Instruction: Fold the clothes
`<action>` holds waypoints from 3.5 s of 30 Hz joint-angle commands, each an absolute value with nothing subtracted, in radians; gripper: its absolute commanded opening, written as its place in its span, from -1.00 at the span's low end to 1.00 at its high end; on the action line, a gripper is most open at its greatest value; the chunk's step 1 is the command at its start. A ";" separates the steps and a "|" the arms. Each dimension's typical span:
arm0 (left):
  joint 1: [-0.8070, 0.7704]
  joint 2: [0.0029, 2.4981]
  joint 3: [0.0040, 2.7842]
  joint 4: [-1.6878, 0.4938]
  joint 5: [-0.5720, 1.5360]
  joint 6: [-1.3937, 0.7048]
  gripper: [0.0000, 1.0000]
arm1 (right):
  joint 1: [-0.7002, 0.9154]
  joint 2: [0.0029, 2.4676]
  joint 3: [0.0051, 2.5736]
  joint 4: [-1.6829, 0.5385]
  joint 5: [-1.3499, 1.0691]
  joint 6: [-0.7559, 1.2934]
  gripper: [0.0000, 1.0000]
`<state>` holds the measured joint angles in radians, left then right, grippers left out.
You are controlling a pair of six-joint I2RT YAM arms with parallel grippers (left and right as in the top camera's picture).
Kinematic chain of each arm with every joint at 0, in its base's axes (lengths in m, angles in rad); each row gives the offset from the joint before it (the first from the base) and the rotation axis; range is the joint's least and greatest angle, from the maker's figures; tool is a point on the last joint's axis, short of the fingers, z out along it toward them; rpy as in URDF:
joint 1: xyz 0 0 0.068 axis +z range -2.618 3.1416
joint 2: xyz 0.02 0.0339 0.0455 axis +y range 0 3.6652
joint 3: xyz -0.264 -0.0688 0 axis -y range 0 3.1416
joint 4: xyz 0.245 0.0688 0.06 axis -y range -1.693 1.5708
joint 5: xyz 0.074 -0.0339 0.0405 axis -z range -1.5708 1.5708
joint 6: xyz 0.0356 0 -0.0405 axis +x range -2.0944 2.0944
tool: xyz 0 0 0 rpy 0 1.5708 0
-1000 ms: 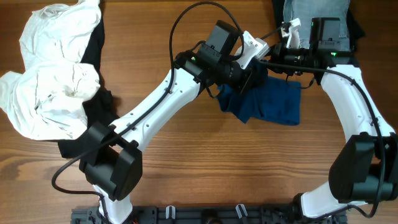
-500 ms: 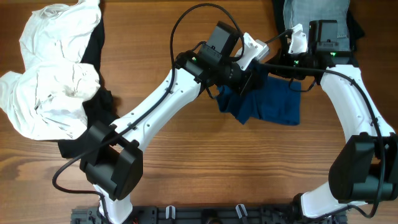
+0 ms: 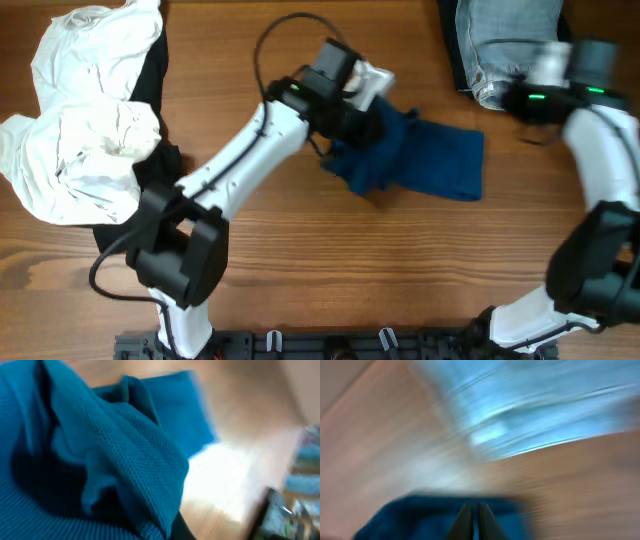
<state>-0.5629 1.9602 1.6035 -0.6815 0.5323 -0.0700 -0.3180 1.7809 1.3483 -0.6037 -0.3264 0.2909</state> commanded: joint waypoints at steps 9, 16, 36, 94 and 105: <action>-0.551 1.964 1.597 -0.681 0.468 -0.098 -0.81 | -0.345 1.814 1.366 -0.630 -0.308 0.315 -0.24; -0.535 1.963 1.597 -0.678 0.405 -0.104 -0.92 | -0.345 1.836 1.347 -0.682 -0.325 0.288 -0.26; -0.135 1.830 1.597 -0.935 0.147 -0.133 -0.92 | -0.257 1.850 1.325 -0.683 -0.421 0.242 -0.31; -0.268 1.789 1.598 -0.848 0.378 -0.197 -0.92 | 0.026 2.300 1.322 -0.353 -0.886 0.179 -0.91; -0.472 1.865 1.597 -0.678 0.320 -0.324 -0.92 | 0.030 2.300 1.322 -0.348 -0.884 0.186 -0.91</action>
